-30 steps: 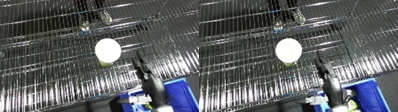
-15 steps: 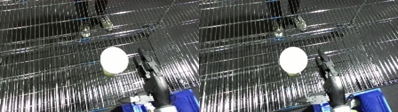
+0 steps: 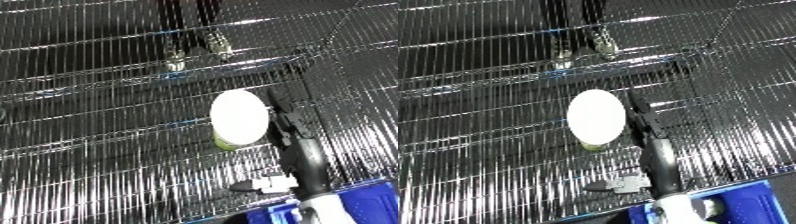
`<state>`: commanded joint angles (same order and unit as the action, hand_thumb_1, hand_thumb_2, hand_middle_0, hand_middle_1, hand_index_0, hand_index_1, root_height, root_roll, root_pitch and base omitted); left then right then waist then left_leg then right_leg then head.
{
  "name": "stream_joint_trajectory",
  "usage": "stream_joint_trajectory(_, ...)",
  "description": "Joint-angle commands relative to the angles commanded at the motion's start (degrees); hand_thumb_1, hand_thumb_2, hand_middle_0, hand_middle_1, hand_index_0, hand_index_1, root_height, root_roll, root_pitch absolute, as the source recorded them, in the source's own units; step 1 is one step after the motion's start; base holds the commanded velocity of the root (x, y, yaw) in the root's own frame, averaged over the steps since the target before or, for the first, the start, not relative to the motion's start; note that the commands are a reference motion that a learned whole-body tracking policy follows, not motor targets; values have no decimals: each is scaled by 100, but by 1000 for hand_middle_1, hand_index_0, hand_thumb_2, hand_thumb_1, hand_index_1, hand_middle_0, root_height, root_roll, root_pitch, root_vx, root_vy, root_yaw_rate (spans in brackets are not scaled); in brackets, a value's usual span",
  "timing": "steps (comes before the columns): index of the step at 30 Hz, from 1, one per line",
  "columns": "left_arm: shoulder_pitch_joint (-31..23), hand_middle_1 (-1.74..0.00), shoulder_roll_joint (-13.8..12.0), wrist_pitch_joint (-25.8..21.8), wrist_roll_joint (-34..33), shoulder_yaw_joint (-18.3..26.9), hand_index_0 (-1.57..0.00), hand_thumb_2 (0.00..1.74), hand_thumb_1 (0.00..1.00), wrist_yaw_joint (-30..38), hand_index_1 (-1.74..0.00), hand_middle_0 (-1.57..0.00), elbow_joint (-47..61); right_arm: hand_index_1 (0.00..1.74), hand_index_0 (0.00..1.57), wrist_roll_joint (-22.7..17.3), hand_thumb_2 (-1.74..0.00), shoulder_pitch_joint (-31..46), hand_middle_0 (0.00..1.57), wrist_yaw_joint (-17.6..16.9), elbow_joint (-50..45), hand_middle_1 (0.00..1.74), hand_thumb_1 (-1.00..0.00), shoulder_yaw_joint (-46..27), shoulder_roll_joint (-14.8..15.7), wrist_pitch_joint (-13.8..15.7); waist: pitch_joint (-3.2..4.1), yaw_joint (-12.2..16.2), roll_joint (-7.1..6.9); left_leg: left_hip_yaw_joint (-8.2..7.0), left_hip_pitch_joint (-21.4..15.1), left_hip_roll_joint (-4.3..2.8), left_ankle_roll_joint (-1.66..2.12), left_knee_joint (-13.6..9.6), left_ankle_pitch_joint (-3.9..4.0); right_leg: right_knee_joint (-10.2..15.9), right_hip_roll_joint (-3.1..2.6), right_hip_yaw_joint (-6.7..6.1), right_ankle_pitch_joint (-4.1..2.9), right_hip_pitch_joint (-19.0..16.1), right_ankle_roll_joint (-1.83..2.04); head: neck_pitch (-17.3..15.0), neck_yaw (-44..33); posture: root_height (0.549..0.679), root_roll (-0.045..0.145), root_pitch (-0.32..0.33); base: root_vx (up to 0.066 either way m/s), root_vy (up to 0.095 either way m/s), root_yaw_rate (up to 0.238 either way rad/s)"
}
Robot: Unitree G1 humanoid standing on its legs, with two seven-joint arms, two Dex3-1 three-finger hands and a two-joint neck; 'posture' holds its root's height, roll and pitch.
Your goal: Pick up the object and place it into the box
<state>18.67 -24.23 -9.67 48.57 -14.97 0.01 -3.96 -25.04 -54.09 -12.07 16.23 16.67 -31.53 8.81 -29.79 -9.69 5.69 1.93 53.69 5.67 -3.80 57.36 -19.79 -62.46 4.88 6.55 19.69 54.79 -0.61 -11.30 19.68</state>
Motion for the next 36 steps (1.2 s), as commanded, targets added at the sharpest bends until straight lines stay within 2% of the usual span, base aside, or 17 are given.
stream_joint_trajectory(5,5,-1740,-8,-27,37,-30,-1570,1740,1000,11,-1740,-1570,31,0,0,-56,0,-181,0,7,147,0,0,55,6,-8,0,-37,32,18,82,4,-3,26,8,-29,2,10,10,74,-20,46,45,579,24,272,-1,-4,24)
stream_joint_trajectory(12,-22,-1740,7,-54,49,-57,-1570,1740,1000,-12,-1740,-1570,47,0,0,-90,0,-398,0,10,308,0,0,100,66,24,0,-86,68,36,85,7,2,-7,36,-22,20,43,7,80,-25,80,116,579,25,274,-6,-7,5)
stream_joint_trajectory(19,-104,-1740,47,-134,84,-96,-1570,1740,1000,-29,-1740,-1570,64,609,549,-155,-609,-606,549,77,453,609,-350,127,92,86,0,-114,112,39,101,12,16,-18,69,-22,22,88,0,100,-46,122,159,579,28,275,-7,16,-19)
stream_joint_trajectory(29,-194,-1740,64,-180,107,-129,-1570,1740,1000,-57,-1740,-1570,141,1479,1334,-120,-1479,-623,1334,29,429,1479,-850,112,122,50,0,-117,158,20,68,13,33,-88,115,3,28,81,-10,85,-43,170,235,580,32,277,-13,-3,5)
stream_joint_trajectory(36,-221,-1740,43,-206,130,-93,-1570,1740,1000,-78,-1740,-1570,138,1479,1334,-68,-1479,-494,1334,-60,417,1479,-850,85,119,46,0,-69,148,14,-38,-18,46,-181,147,52,18,71,-28,6,-34,234,240,583,33,271,-19,-17,-27)
